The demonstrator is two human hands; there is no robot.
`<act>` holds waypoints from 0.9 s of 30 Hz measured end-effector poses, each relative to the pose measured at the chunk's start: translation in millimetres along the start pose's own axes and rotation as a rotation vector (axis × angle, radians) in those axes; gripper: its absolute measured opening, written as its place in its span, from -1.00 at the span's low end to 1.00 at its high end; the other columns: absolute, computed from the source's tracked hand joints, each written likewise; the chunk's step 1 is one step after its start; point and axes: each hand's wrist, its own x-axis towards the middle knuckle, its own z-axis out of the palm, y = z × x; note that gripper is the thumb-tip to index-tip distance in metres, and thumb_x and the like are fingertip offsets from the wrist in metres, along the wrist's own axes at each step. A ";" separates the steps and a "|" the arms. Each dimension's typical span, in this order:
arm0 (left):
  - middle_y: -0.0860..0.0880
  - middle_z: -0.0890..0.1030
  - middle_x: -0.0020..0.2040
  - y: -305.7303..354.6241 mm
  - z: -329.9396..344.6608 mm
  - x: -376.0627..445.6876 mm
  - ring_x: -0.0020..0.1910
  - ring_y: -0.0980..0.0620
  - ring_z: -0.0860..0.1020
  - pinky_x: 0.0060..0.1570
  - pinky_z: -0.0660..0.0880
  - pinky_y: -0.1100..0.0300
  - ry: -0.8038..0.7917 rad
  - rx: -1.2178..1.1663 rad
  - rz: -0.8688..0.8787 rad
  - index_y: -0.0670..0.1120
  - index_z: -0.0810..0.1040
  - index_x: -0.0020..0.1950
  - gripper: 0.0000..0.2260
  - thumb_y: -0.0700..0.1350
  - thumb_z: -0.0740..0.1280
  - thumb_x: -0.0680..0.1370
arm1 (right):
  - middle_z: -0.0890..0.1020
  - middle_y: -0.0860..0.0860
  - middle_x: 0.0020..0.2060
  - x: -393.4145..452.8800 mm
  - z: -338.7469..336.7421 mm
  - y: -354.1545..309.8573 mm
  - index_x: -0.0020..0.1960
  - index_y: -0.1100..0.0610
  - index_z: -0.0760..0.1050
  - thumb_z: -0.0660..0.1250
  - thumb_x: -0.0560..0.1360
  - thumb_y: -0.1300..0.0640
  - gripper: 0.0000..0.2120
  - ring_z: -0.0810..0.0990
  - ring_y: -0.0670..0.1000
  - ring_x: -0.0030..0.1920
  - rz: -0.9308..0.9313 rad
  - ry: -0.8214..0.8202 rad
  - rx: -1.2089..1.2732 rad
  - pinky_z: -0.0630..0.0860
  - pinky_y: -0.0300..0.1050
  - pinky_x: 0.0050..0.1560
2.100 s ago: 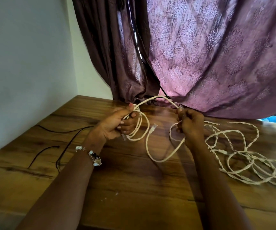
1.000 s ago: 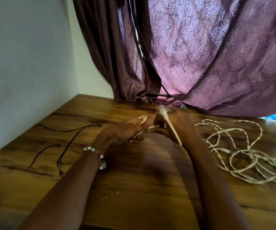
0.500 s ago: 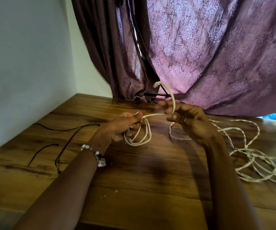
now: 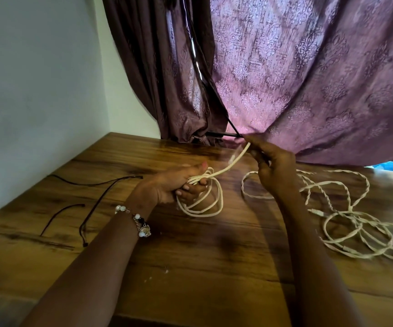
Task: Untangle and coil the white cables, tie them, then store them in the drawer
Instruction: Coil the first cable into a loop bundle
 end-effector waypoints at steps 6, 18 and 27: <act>0.06 0.29 -0.54 -1.3 5.0 1.7 -0.61 0.18 0.22 -0.49 0.09 0.27 0.023 -0.001 0.137 -0.17 0.37 -0.19 -0.72 0.03 0.15 0.54 | 0.59 0.14 -0.08 -3.0 0.7 1.4 -0.03 0.18 0.63 0.37 0.48 0.08 -0.82 0.55 0.11 -0.07 0.044 0.180 -0.236 0.49 -0.03 -0.06; 0.06 0.32 -0.45 -1.3 -3.4 11.4 -0.54 0.17 0.28 -0.36 0.41 0.21 0.128 -0.385 0.431 -0.14 0.41 -0.12 -0.74 -0.03 0.06 0.64 | 0.59 -0.07 -0.38 -5.3 22.7 -19.8 0.02 0.22 0.56 0.16 0.54 0.46 -0.74 0.60 -0.04 -0.43 0.393 -0.344 0.177 0.62 0.00 -0.32; 0.07 0.38 -0.48 4.6 -8.6 17.2 -0.60 0.19 0.30 -0.49 0.37 0.32 0.349 -0.604 0.584 -0.10 0.39 -0.16 -0.69 0.02 0.02 0.66 | 0.52 0.13 -0.03 -6.4 33.9 -29.6 -0.04 0.06 0.68 0.42 0.41 0.07 -0.84 0.42 0.14 -0.01 -0.192 -0.211 -0.365 0.34 -0.11 -0.06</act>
